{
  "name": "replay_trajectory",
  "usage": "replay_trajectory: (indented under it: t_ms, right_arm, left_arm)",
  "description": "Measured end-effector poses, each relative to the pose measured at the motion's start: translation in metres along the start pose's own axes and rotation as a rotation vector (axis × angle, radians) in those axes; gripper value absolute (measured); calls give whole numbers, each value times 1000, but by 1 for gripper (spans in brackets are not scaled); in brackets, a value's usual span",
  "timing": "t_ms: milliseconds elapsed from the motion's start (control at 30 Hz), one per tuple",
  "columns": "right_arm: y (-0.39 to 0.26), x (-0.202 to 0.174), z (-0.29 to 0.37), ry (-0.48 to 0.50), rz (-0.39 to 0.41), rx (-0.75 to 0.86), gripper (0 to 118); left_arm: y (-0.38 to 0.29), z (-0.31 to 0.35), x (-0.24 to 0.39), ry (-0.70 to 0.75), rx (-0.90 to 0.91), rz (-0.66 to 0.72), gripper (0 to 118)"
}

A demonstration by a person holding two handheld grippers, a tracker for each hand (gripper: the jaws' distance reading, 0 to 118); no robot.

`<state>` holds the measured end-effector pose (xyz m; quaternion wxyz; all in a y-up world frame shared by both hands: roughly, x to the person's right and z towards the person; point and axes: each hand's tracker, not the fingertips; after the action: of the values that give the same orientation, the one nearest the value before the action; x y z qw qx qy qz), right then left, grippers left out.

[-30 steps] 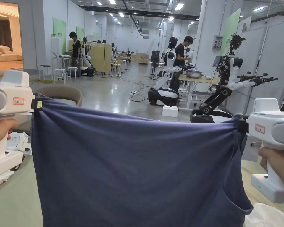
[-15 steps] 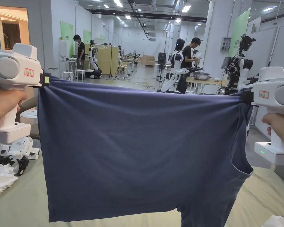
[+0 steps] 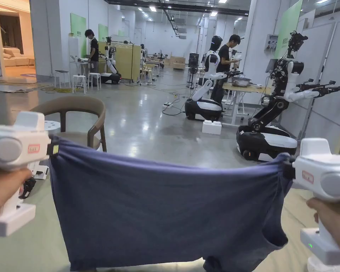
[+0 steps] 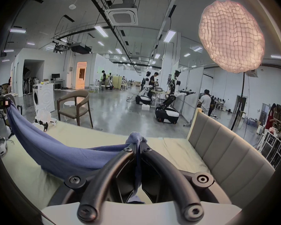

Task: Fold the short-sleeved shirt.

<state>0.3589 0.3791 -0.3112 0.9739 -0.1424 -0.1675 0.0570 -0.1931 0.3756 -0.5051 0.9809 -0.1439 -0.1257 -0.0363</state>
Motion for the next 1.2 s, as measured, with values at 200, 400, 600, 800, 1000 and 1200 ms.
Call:
replay_trajectory:
  t_ms: [200,400,600,800,1000,1200]
  right_arm:
    - [-77,0,49,-3,52,-59,2]
    - [-137,-2,131,13,12,-109,2]
    - [-184,-8,201,24,-39,-180,2]
    - [-242,-30,240,47,-8,-310,2]
    - [-313,-46,236,92,-22,-522,2]
    - [-343,-54,229,51,-20,-616,19]
  left_arm:
    - [-82,58,0,-40,-35,62,0]
    - [-140,135,-6,-57,-55,108,0]
    - [-193,204,-9,-65,-106,139,0]
    - [-266,243,-11,-46,-266,152,0]
    - [-347,233,-11,-52,-499,156,0]
    - [-376,220,0,-49,-578,145,2]
